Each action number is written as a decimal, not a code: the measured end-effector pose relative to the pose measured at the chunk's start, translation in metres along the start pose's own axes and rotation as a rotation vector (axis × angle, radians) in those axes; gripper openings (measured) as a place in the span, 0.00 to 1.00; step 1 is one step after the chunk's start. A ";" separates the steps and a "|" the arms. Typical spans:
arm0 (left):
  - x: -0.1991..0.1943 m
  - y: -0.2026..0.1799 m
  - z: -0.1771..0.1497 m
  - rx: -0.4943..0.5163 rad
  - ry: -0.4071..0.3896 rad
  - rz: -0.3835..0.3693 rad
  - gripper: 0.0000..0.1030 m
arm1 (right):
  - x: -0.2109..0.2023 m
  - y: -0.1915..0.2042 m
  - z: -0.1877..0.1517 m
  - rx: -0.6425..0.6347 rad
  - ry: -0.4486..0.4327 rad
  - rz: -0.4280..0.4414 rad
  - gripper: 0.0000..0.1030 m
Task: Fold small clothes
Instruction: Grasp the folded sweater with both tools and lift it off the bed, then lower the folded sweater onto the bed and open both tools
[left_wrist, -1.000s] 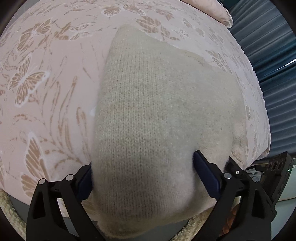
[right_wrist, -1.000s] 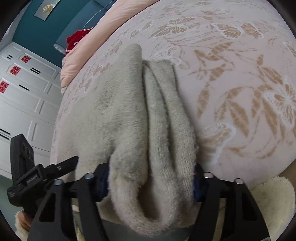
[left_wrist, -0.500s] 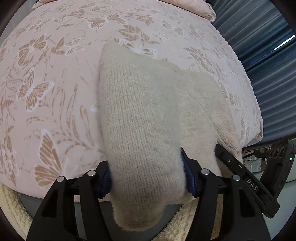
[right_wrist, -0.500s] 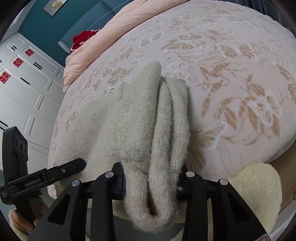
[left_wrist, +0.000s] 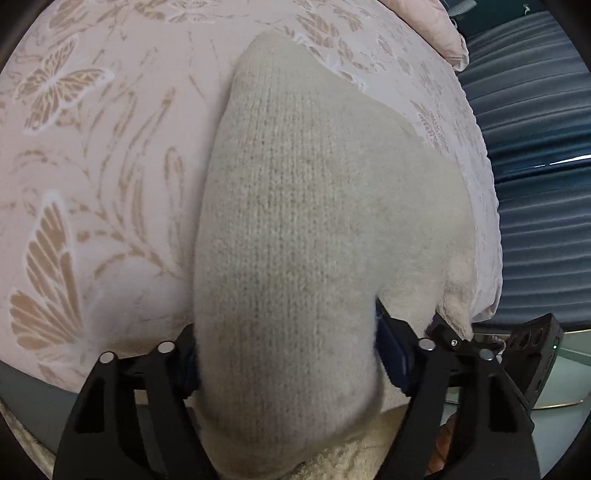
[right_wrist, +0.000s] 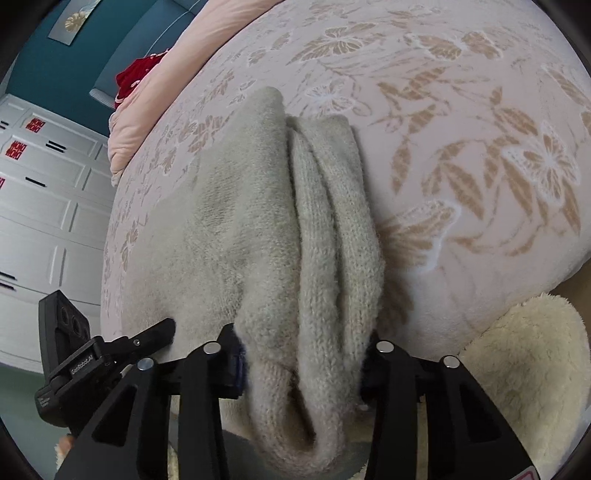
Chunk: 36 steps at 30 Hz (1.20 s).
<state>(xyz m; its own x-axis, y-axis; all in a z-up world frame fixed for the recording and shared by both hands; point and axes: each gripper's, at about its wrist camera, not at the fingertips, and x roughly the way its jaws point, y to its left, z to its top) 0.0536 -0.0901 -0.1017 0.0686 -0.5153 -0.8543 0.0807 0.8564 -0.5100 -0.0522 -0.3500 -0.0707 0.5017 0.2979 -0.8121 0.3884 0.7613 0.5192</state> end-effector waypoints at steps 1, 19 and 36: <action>-0.009 -0.011 0.000 0.051 -0.022 0.013 0.55 | -0.011 0.009 0.002 -0.023 -0.029 0.013 0.30; -0.271 -0.181 -0.013 0.555 -0.608 -0.057 0.51 | -0.261 0.169 0.024 -0.371 -0.688 0.234 0.28; -0.477 -0.164 -0.042 0.738 -1.128 -0.155 0.56 | -0.353 0.316 0.004 -0.670 -0.979 0.486 0.30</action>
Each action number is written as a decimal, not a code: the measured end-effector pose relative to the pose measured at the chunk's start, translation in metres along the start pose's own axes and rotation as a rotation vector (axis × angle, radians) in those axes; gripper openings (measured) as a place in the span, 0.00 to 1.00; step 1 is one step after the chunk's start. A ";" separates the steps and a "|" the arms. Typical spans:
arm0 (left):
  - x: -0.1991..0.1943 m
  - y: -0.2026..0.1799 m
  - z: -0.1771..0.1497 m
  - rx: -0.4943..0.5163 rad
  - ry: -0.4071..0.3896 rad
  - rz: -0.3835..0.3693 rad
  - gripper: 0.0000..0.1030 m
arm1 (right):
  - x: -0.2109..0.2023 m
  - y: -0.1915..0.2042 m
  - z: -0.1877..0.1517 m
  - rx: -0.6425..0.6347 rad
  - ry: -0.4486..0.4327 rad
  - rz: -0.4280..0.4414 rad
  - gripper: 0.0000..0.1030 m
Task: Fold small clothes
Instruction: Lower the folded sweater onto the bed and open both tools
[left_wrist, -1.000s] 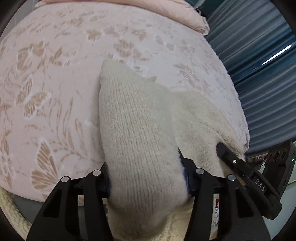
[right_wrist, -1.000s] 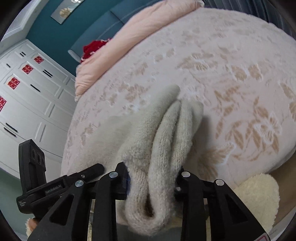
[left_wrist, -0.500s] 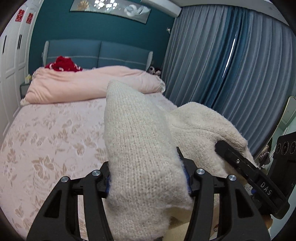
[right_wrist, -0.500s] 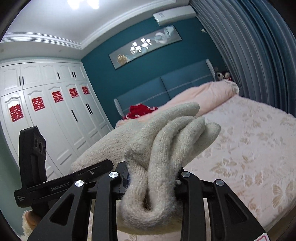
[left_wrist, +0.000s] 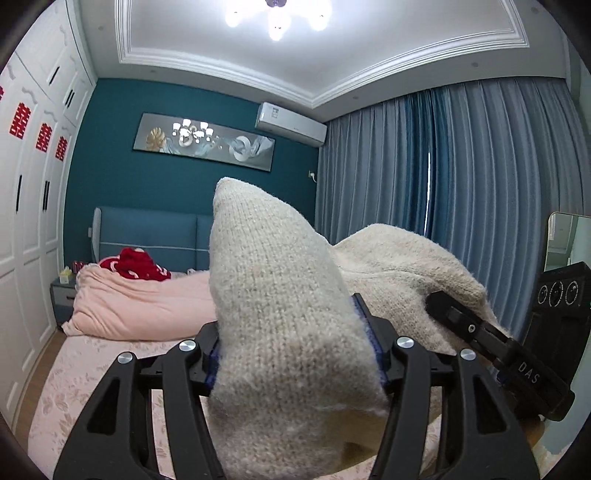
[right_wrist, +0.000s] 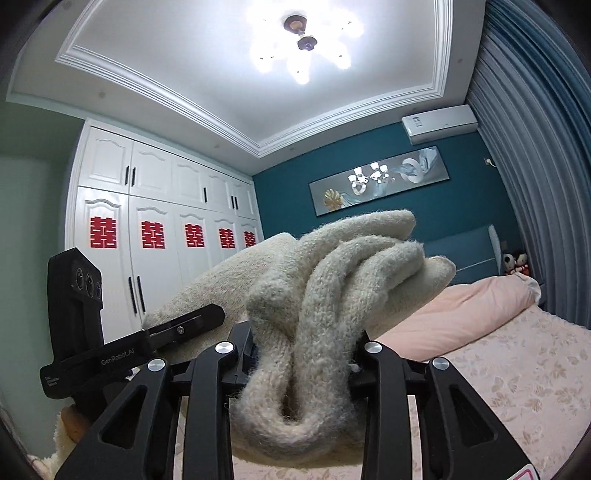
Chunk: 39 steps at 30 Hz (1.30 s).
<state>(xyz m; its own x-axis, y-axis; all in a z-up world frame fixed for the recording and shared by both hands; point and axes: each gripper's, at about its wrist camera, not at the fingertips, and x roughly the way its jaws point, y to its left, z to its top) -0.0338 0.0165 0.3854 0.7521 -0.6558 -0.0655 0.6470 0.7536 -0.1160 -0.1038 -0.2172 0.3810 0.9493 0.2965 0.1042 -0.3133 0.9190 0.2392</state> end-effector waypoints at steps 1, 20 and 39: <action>-0.002 0.009 0.001 -0.002 -0.006 0.009 0.57 | 0.010 0.000 -0.004 0.010 0.012 0.013 0.30; 0.041 0.221 -0.375 -0.452 0.676 0.376 0.87 | 0.090 -0.107 -0.391 0.324 0.863 -0.359 0.65; 0.099 0.261 -0.400 -0.799 0.710 0.298 0.53 | 0.226 -0.091 -0.373 0.325 0.890 -0.136 0.30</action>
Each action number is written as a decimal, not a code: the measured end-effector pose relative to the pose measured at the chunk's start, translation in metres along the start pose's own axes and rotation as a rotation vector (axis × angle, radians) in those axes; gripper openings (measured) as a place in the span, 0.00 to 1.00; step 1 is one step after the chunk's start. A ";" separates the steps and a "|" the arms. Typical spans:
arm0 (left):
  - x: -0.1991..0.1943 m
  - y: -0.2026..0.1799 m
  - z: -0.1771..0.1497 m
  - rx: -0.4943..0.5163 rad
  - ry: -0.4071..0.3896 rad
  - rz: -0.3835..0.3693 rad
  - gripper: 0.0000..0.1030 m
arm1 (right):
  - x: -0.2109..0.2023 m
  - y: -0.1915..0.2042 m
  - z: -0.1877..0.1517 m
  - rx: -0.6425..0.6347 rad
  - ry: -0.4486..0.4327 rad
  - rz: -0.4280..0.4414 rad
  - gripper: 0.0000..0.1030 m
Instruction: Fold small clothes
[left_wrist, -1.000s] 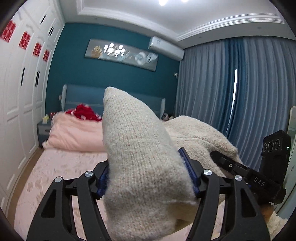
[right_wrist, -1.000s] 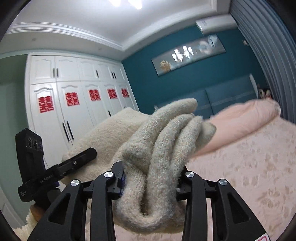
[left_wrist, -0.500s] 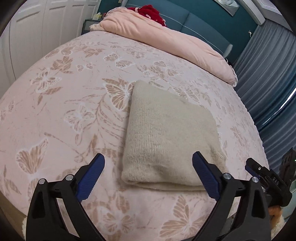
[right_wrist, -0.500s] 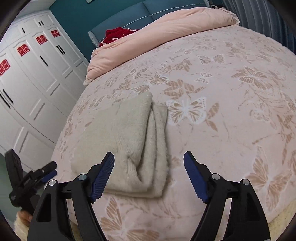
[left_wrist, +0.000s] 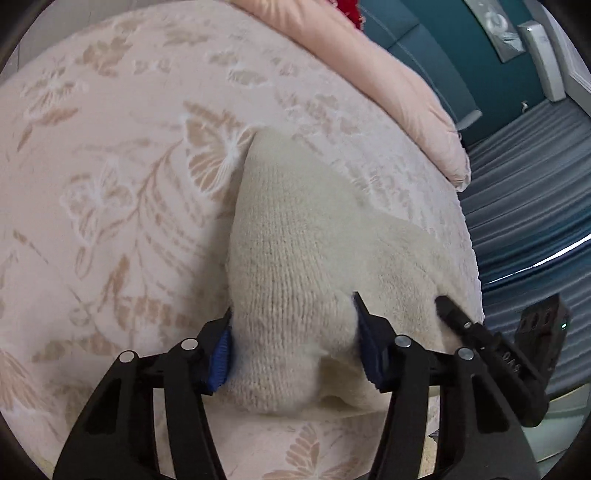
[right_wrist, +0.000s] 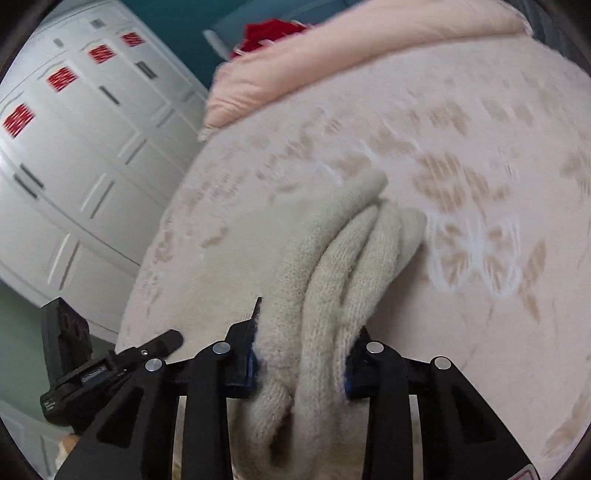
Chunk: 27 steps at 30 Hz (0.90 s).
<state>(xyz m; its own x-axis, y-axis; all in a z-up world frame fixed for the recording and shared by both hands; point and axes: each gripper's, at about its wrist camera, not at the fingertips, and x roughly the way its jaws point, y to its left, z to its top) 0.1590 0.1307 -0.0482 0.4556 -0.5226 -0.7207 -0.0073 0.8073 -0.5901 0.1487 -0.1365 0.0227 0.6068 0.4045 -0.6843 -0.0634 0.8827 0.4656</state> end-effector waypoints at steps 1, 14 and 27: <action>-0.011 -0.007 0.002 0.023 -0.025 -0.014 0.53 | -0.008 -0.001 0.004 -0.009 -0.021 0.004 0.31; -0.007 -0.023 -0.040 0.207 -0.049 0.243 0.69 | -0.030 -0.018 -0.047 -0.045 0.015 -0.150 0.37; 0.002 -0.040 -0.064 0.290 0.030 0.381 0.72 | 0.017 -0.030 -0.096 -0.051 0.230 -0.302 0.05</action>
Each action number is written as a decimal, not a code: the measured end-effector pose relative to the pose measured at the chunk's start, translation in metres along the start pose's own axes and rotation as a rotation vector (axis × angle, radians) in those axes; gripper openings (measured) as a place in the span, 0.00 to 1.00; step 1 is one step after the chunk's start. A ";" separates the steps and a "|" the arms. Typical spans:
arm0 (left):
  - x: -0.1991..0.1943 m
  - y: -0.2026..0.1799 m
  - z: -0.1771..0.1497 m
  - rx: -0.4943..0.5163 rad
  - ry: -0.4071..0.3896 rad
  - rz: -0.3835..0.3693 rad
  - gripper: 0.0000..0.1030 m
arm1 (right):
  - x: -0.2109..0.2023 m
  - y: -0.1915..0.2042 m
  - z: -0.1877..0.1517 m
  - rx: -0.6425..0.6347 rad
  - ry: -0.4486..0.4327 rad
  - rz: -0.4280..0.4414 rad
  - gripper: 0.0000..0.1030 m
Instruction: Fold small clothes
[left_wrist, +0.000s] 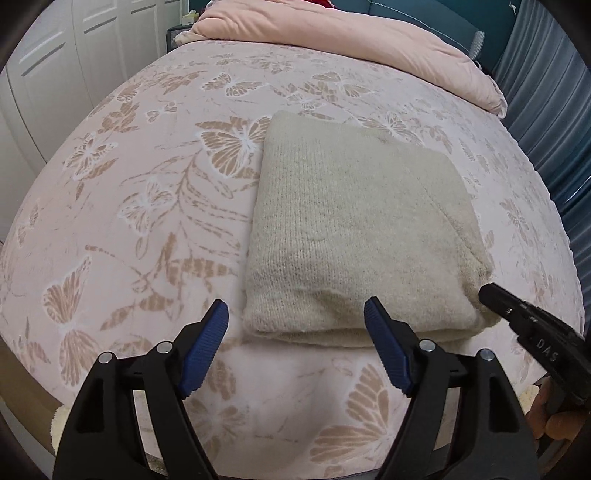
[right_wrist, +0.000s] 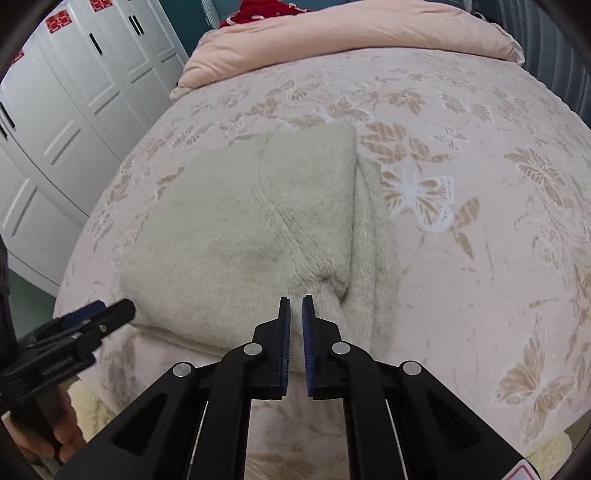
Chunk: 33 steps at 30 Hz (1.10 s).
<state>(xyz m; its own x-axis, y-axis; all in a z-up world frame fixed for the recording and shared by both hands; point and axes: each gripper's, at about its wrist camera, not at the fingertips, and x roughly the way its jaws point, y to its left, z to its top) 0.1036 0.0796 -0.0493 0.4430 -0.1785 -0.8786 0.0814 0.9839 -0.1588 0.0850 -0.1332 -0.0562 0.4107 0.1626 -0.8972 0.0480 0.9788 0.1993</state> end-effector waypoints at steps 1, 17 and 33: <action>0.000 -0.001 -0.001 -0.001 0.002 -0.005 0.72 | 0.008 -0.002 -0.005 0.000 0.024 -0.013 0.02; -0.033 -0.019 -0.023 0.058 -0.061 0.061 0.78 | -0.064 0.000 -0.035 0.080 -0.112 -0.052 0.28; 0.018 0.007 -0.030 0.126 0.017 0.162 0.77 | -0.008 0.000 0.002 0.099 0.010 0.022 0.33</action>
<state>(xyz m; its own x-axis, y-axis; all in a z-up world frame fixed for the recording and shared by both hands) 0.0849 0.0831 -0.0795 0.4442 -0.0168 -0.8958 0.1222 0.9916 0.0420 0.0835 -0.1346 -0.0478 0.4033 0.1858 -0.8960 0.1291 0.9578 0.2567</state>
